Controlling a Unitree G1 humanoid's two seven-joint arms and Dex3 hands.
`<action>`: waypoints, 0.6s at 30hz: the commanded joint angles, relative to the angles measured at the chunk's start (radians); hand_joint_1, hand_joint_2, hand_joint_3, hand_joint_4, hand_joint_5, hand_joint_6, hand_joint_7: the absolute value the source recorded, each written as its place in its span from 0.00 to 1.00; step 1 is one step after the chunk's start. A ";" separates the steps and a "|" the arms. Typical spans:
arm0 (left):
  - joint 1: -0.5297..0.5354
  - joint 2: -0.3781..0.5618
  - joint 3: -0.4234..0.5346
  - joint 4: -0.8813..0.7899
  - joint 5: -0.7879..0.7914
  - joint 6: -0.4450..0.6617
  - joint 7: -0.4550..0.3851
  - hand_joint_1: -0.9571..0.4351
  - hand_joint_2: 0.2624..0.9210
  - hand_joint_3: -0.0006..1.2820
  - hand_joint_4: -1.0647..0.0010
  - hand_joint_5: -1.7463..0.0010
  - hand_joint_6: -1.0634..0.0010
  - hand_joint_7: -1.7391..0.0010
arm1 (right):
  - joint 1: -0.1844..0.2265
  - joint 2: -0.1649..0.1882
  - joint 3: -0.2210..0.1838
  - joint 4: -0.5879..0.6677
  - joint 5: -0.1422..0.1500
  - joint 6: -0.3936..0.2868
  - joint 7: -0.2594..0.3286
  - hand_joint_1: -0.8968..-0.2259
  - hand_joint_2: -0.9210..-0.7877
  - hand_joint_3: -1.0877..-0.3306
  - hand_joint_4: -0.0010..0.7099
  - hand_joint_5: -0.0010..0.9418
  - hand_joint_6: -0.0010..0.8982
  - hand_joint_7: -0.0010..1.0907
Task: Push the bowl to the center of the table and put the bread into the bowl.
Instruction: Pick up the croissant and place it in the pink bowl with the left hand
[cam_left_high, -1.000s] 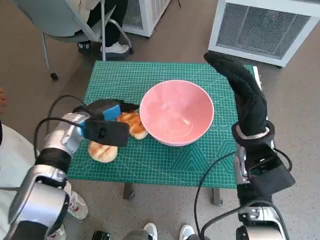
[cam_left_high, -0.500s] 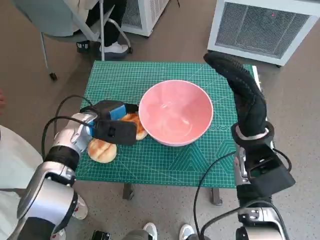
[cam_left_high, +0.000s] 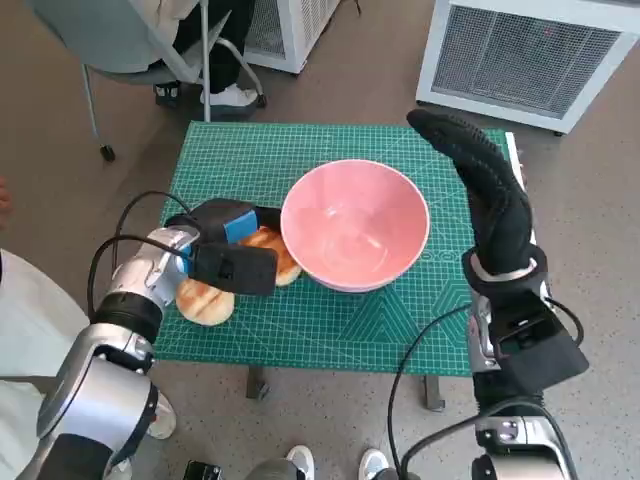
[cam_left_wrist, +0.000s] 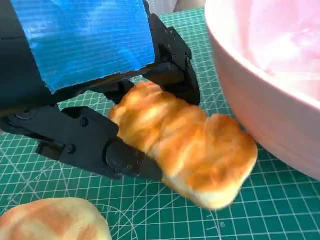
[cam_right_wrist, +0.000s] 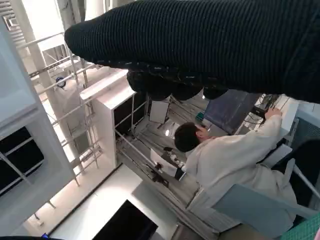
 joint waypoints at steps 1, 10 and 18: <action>-0.018 0.045 0.001 0.010 0.006 0.000 -0.006 0.69 1.00 0.08 0.41 0.25 0.42 0.37 | 0.027 -0.002 0.001 0.001 -0.007 0.011 -0.009 0.46 0.00 0.38 0.48 0.05 0.00 0.74; -0.068 0.133 0.064 -0.022 -0.041 0.007 -0.050 0.69 1.00 0.08 0.41 0.24 0.41 0.38 | 0.034 0.001 0.005 -0.011 -0.009 0.020 -0.015 0.46 0.00 0.37 0.48 0.06 0.00 0.74; -0.099 0.219 0.140 -0.117 -0.074 0.004 0.012 0.69 1.00 0.06 0.38 0.26 0.38 0.40 | 0.038 -0.001 0.004 -0.012 0.004 0.023 -0.008 0.45 0.00 0.37 0.47 0.06 0.00 0.74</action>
